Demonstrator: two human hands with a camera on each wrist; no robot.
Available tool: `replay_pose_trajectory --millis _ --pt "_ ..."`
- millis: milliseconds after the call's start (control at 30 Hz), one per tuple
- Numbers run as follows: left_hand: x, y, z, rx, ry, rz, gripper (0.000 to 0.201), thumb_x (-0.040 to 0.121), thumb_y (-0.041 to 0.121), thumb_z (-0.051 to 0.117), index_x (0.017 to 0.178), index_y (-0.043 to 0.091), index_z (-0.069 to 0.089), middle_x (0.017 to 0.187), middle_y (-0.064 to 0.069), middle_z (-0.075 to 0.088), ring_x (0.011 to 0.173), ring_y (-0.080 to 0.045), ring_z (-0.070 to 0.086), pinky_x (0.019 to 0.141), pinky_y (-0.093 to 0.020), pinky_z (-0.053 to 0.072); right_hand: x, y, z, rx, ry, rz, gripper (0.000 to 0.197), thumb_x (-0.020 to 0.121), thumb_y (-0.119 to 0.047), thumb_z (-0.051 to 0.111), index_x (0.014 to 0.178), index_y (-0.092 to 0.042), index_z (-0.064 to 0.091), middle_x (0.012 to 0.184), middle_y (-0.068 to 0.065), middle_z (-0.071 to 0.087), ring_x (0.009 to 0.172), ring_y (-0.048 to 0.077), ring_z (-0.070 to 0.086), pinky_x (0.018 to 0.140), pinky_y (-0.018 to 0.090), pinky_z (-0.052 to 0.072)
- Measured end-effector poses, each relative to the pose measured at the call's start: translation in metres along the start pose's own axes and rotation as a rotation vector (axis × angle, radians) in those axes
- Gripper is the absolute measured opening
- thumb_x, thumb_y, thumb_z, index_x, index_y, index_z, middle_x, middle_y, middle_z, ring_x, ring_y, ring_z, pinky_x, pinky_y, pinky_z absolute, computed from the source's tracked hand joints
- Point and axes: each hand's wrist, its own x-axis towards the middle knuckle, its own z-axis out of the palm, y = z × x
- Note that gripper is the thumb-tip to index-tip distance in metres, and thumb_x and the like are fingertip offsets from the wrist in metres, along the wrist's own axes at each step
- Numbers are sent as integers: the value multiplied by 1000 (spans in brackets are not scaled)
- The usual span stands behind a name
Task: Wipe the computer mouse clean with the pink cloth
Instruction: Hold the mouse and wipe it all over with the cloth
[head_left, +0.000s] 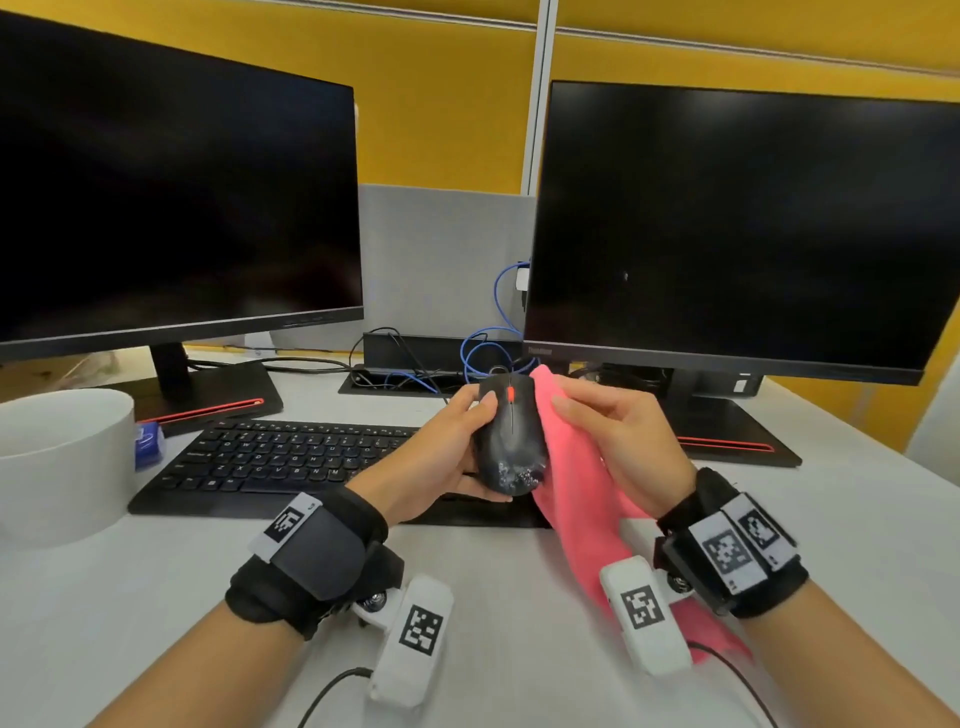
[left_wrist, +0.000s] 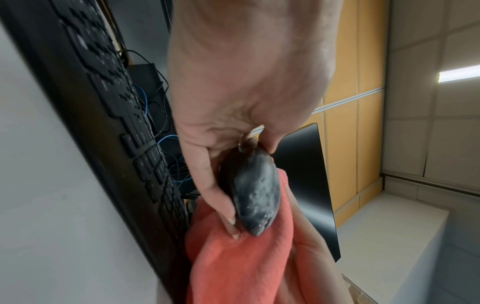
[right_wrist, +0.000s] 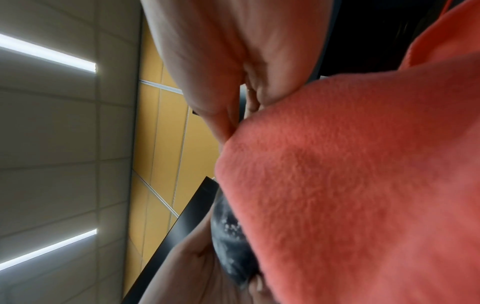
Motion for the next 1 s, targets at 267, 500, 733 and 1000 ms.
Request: replay_pose_trajectory --millis 267,500,733,1000 --pt "-2 -3 5 -14 -58 -31 31 105 36 35 129 21 49 122 -7 66 94 -26 71 58 -40 59 1 -18 -16 -291 -224 -43 19 79 -4 74 97 -8 78 92 4 63 90 6 60 85 18 48" --pt "-3 -3 4 -11 -92 -28 34 105 37 36 131 17 48 124 -11 65 96 -30 71 56 -39 58 3 -11 -14 -337 -125 -179 14 77 -7 78 92 -7 78 90 10 70 86 20 63 84 24 49" --pt "-1 -5 4 37 -127 -54 33 105 38 38 128 18 49 123 -13 65 98 -33 71 56 -39 58 9 -6 -21 -386 -68 -171 12 77 -11 80 89 -11 78 89 4 75 91 25 69 90 41 54" --pt "0 -5 -1 14 -113 -8 31 105 35 35 131 23 49 123 -6 66 98 -29 71 63 -45 59 9 -15 -42 -576 -201 -71 13 72 -19 84 84 -16 79 84 3 73 78 19 67 82 35 55"
